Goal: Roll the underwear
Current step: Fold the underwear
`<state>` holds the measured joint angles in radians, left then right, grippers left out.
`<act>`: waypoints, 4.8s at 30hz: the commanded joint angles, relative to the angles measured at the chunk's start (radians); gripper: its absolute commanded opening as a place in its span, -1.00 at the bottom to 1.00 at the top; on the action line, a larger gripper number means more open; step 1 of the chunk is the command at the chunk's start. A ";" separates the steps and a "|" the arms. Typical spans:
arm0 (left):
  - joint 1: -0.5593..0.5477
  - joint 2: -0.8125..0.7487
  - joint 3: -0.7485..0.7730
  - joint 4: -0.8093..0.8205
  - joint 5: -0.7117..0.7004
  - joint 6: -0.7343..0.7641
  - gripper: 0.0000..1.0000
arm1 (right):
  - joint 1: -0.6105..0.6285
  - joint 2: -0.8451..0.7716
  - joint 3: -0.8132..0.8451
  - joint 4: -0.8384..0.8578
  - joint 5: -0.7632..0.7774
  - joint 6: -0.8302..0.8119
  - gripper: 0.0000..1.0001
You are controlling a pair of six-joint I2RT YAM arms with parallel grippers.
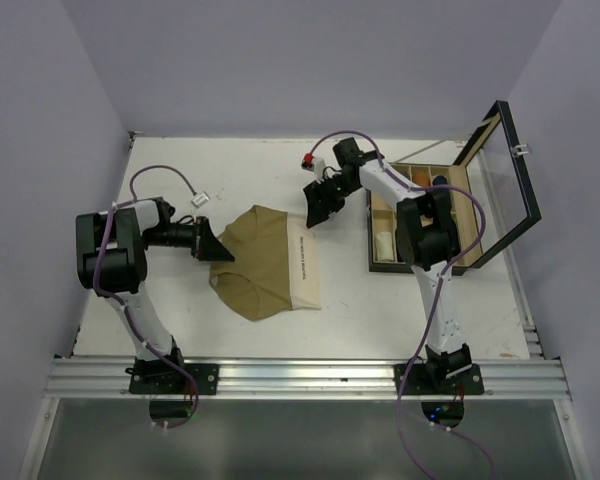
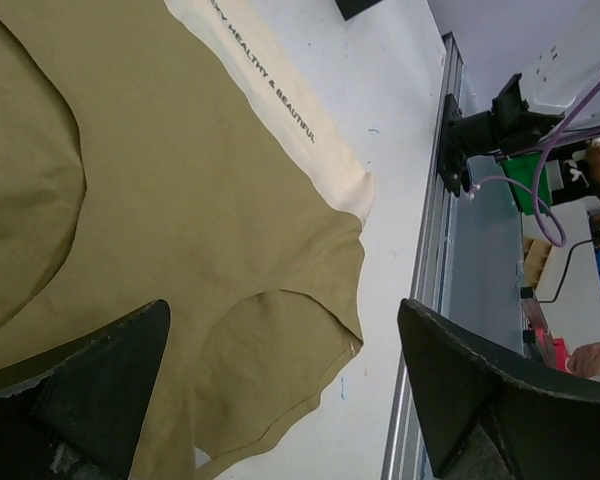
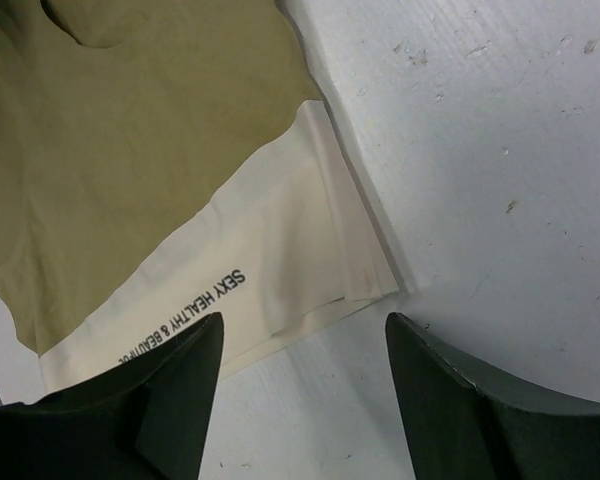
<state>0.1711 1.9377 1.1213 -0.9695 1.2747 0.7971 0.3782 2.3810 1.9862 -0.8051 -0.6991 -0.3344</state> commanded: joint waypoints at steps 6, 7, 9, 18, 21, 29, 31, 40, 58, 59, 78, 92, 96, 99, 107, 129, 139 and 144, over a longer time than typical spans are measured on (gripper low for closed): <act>0.024 -0.019 -0.018 0.192 0.000 -0.077 1.00 | -0.005 -0.106 -0.038 -0.025 0.015 -0.018 0.42; 0.024 -0.013 -0.032 0.230 -0.011 -0.084 1.00 | -0.005 -0.106 -0.035 -0.025 0.015 -0.018 0.42; 0.024 0.004 -0.046 0.273 -0.015 -0.114 1.00 | -0.004 -0.105 -0.036 -0.026 0.018 -0.018 0.43; 0.065 0.110 -0.094 0.408 -0.052 -0.168 1.00 | -0.005 -0.108 -0.033 -0.037 0.035 -0.034 0.43; 0.076 0.113 -0.092 0.410 -0.052 -0.159 1.00 | -0.005 -0.108 -0.036 -0.036 0.035 -0.032 0.43; 0.077 -0.037 -0.043 0.178 0.029 -0.024 1.00 | -0.005 -0.131 -0.044 -0.045 0.033 -0.045 0.43; 0.076 -0.077 -0.057 0.152 0.040 -0.022 1.00 | -0.005 -0.134 -0.047 -0.046 0.032 -0.045 0.43; 0.076 -0.102 -0.107 0.163 0.066 -0.019 1.00 | -0.005 -0.125 -0.032 -0.040 0.024 -0.029 0.44; 0.084 0.026 -0.077 0.261 -0.011 -0.066 1.00 | -0.005 -0.128 -0.015 -0.051 0.032 -0.041 0.44; 0.081 0.012 -0.027 0.164 -0.002 -0.029 1.00 | -0.005 -0.131 -0.001 -0.055 0.024 -0.046 0.43; -0.157 0.148 0.711 0.261 -0.545 -0.033 1.00 | -0.005 0.044 0.285 -0.109 0.112 -0.192 0.11; -0.280 0.385 0.847 0.250 -0.486 -0.056 0.61 | 0.021 0.139 0.304 -0.108 0.064 -0.206 0.16; -0.280 0.417 0.854 0.216 -0.475 -0.052 0.57 | 0.027 0.150 0.310 -0.101 0.052 -0.195 0.16; -0.280 0.422 0.847 0.204 -0.485 -0.047 0.57 | 0.030 0.158 0.318 -0.094 0.041 -0.183 0.17; -0.277 0.438 0.830 0.160 -0.474 -0.025 0.46 | 0.044 0.175 0.329 -0.089 0.032 -0.181 0.11; -0.272 0.484 0.977 0.137 -0.448 -0.102 -1.00 | 0.042 0.170 0.364 -0.029 0.084 -0.101 -1.00; -0.272 0.336 0.925 0.135 -0.480 -0.073 -1.00 | 0.036 0.041 0.356 -0.002 0.078 -0.095 -1.00; -0.274 0.127 0.692 0.193 -0.472 -0.088 -1.00 | 0.044 -0.058 0.283 -0.009 0.041 -0.100 -1.00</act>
<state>-0.1112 2.2349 1.9007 -0.8173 0.7815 0.7174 0.4183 2.4779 2.2860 -0.8356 -0.6209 -0.4362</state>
